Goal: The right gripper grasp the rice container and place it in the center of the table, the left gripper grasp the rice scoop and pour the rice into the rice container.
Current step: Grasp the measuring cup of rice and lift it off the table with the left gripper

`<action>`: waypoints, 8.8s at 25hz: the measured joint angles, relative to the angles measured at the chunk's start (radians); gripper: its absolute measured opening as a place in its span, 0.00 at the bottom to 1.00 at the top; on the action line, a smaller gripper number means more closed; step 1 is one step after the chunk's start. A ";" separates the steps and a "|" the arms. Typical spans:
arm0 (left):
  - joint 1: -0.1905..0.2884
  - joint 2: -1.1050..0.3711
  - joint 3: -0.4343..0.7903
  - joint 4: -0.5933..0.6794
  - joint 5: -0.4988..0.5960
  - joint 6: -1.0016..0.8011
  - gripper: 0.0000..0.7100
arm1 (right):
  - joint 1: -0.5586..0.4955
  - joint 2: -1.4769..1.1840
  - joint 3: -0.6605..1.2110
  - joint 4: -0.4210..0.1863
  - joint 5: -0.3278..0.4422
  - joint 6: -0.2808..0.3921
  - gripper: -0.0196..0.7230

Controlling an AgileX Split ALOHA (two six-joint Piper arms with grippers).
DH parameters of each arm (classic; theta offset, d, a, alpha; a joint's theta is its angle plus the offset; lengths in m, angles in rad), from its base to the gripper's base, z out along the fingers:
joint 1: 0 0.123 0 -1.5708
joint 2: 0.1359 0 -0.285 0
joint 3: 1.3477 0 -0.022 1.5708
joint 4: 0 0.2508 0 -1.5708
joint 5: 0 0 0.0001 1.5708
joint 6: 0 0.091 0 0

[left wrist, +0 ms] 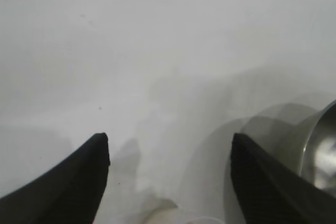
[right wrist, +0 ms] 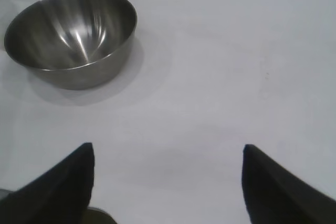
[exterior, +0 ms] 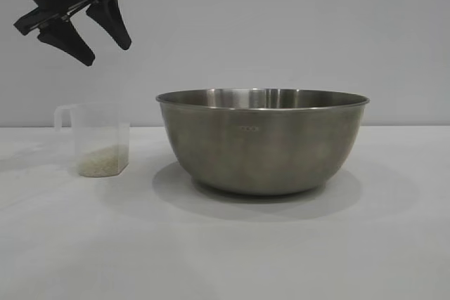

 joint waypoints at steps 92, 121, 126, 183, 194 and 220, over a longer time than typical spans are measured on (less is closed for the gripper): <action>0.000 -0.353 0.000 0.193 0.542 -0.157 0.69 | -0.045 0.000 0.000 0.002 0.000 0.000 0.74; 0.000 -0.859 0.874 -0.016 -0.030 0.046 0.35 | -0.045 0.000 0.000 0.002 0.000 -0.002 0.74; 0.000 -0.860 0.959 -0.374 -0.242 0.377 0.35 | -0.045 0.000 0.000 0.002 0.000 -0.002 0.74; 0.000 -0.569 0.865 -1.015 0.109 -0.083 0.35 | -0.045 0.000 0.000 0.002 0.000 -0.002 0.74; 0.000 -0.569 0.603 -0.997 0.276 0.201 0.35 | -0.045 0.000 0.000 0.002 0.000 -0.002 0.74; 0.000 -0.567 0.551 -0.351 -0.308 1.034 0.35 | -0.045 0.000 0.000 0.002 0.001 -0.002 0.74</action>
